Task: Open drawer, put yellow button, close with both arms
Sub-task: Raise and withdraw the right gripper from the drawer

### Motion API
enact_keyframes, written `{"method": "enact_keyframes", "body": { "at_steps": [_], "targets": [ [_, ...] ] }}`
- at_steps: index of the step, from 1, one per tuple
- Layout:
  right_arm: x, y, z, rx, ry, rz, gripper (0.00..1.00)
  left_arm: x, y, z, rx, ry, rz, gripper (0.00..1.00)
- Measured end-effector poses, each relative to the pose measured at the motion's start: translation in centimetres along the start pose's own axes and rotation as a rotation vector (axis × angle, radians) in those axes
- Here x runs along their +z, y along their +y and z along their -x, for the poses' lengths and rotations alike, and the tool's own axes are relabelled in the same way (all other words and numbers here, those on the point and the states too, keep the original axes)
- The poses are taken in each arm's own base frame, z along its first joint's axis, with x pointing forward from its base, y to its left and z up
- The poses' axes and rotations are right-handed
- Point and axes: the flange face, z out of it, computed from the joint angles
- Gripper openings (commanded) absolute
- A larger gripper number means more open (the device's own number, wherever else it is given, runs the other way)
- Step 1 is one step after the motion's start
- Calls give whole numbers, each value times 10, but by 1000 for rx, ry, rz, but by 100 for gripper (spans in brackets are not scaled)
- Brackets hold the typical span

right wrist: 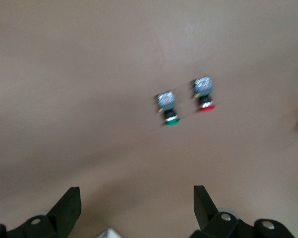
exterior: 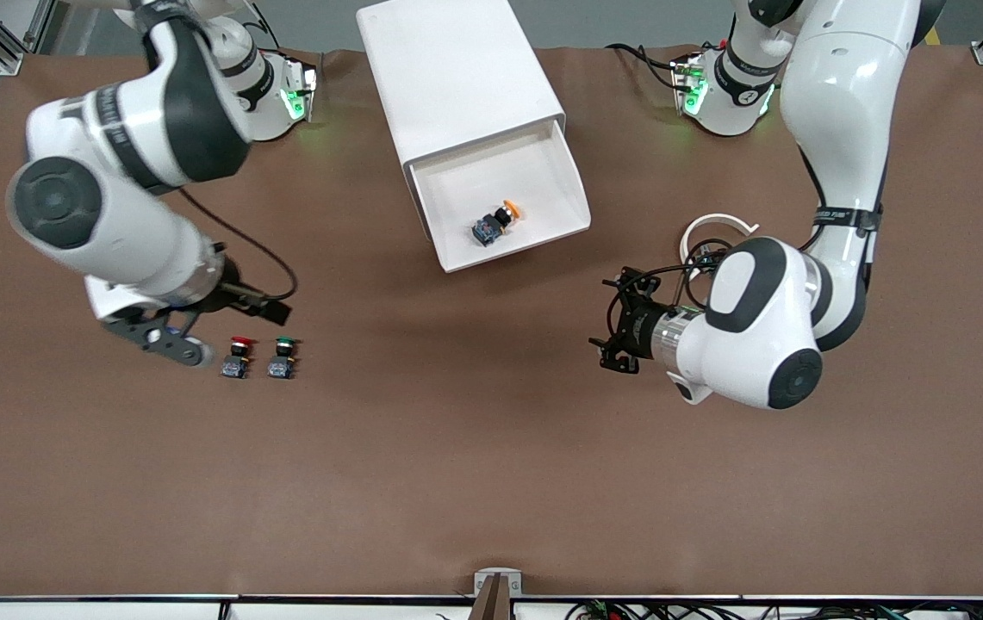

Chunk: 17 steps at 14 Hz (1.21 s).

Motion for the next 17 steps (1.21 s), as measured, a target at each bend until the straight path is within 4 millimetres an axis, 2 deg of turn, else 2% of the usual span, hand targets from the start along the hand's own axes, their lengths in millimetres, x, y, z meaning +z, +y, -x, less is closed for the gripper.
{"method": "enact_keyframes", "body": {
  "at_steps": [3,6,9,12,14,17],
  "targets": [
    [-1,53,-33,-92,8,17,100,-20,-5,-8,23,-7,23,100],
    [-1,91,-52,-119,7,17,100,-20,-5,-11,58,29,26,100],
    [-2,107,-60,-140,11,16,100,-16,-2,-6,103,92,55,100],
    [-22,121,-66,-164,42,7,100,-16,2,2,230,111,98,100],
    [-33,142,-70,-246,34,7,100,-19,5,2,347,118,120,100],
    [-43,189,-77,-342,-12,7,100,-26,6,1,465,191,147,100]
  ]
}}
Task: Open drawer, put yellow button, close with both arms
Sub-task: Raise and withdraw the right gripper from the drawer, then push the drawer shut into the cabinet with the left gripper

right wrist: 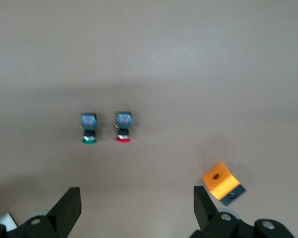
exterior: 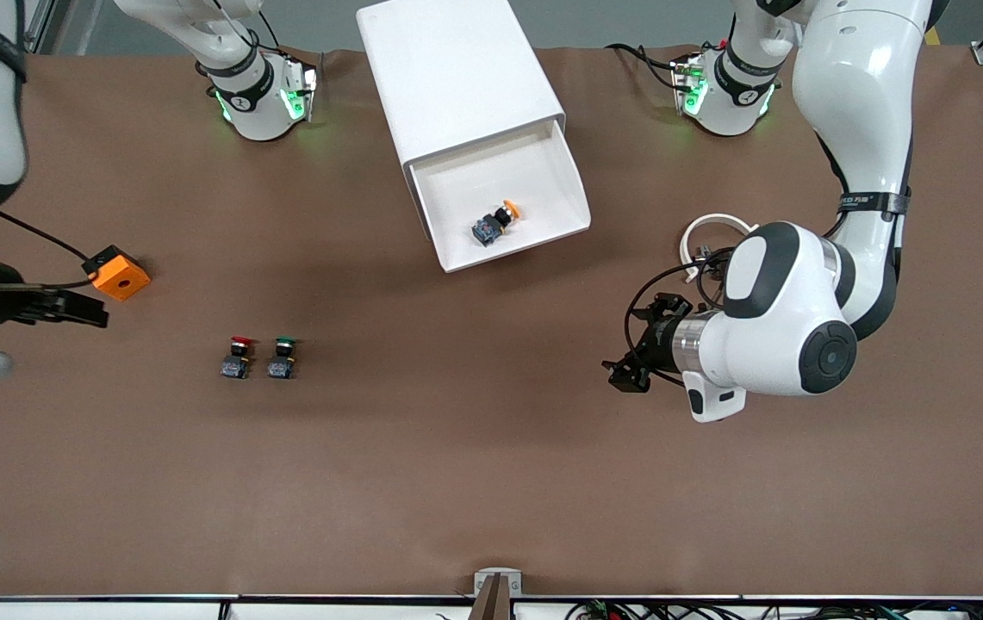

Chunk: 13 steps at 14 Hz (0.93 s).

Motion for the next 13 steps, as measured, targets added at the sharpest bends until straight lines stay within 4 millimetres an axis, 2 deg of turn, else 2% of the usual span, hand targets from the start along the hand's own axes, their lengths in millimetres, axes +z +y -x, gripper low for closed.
{"method": "enact_keyframes", "body": {
  "at_steps": [2,4,6,8,10,13],
  "targets": [
    [-15,14,8,-33,0,-4,100,1,5,11,53,72,7,100],
    [-39,19,21,-33,32,-4,100,6,13,37,111,130,26,100],
    [-67,25,43,-24,55,-6,100,15,17,63,164,137,27,100],
    [-92,25,68,-23,66,-9,100,21,15,78,220,138,35,100],
    [-96,21,78,-30,63,-12,100,28,8,91,268,149,62,100],
    [-79,20,77,-33,38,-15,100,49,-11,115,345,206,59,100]
  ]
}}
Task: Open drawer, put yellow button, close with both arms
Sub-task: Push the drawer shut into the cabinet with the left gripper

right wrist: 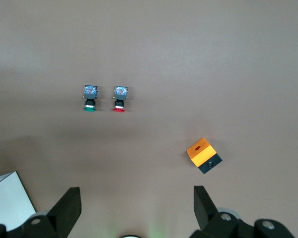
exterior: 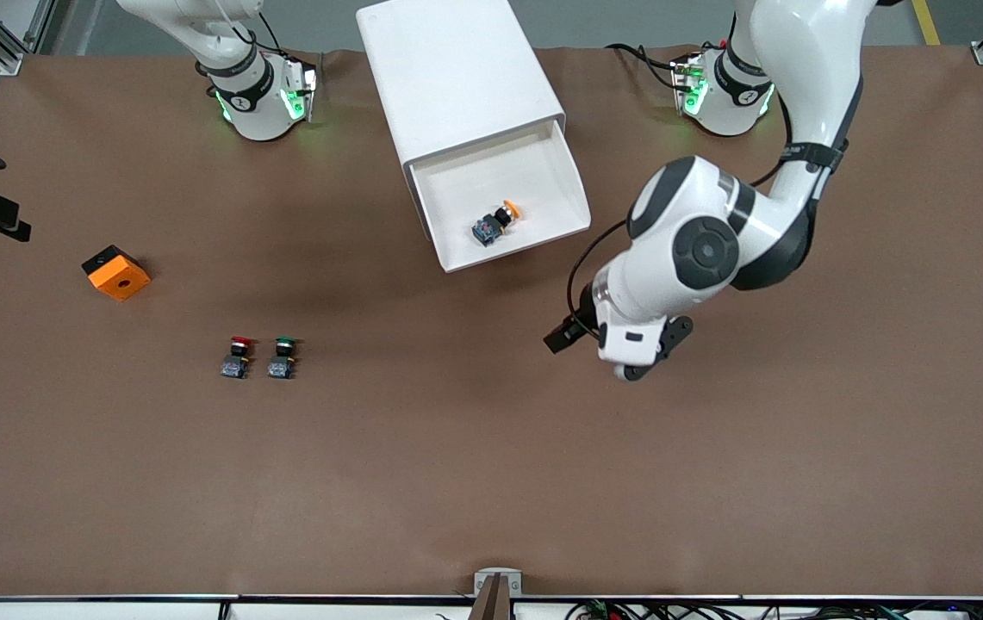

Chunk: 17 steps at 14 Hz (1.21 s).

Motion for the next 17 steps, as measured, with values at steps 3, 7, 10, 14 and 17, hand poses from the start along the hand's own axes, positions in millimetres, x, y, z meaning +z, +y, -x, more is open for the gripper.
{"method": "enact_keyframes", "body": {
  "at_steps": [3,7,10,14,17],
  "targets": [
    [8,0,5,-1,18,0,100,15,-2,41,96,34,-47,100],
    [6,-7,27,-13,52,0,100,27,4,73,159,28,-50,100],
    [4,-15,38,-26,64,0,100,32,7,91,190,21,-51,100],
    [9,-16,45,-26,87,1,100,51,8,122,260,43,-81,100],
    [9,-16,51,-27,96,1,100,63,8,137,287,45,-85,100]
  ]
}}
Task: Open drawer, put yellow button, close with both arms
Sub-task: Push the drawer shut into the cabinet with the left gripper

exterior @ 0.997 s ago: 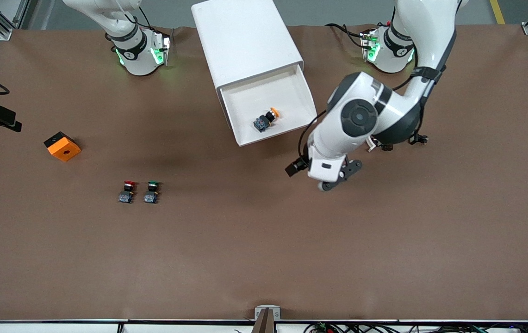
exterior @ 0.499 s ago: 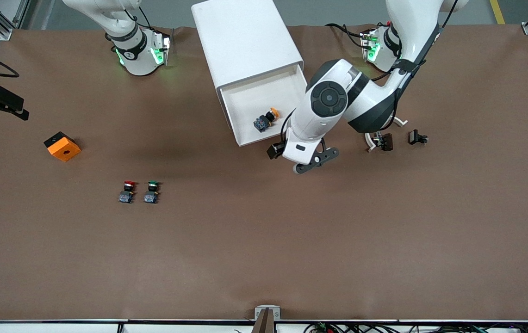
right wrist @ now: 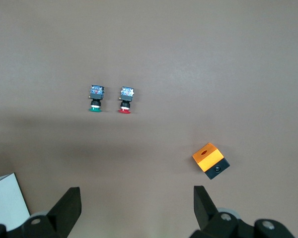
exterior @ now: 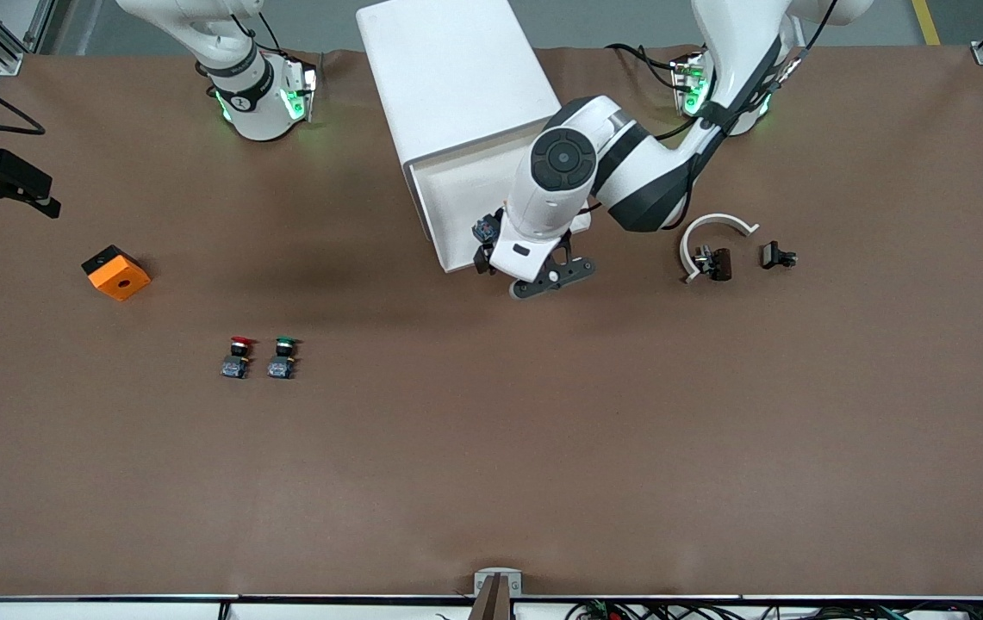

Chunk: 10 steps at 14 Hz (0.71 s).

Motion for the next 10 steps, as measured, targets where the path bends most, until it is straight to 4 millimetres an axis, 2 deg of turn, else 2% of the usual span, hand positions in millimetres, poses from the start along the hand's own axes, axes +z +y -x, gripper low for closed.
{"method": "enact_keyframes", "body": {
  "at_steps": [3,10],
  "targets": [
    [-3,0,2,0,9,-1,100,6,3,11,22,-3,-10,100],
    [-8,-3,6,78,17,-13,100,28,21,89,115,-55,-40,100]
  ]
}}
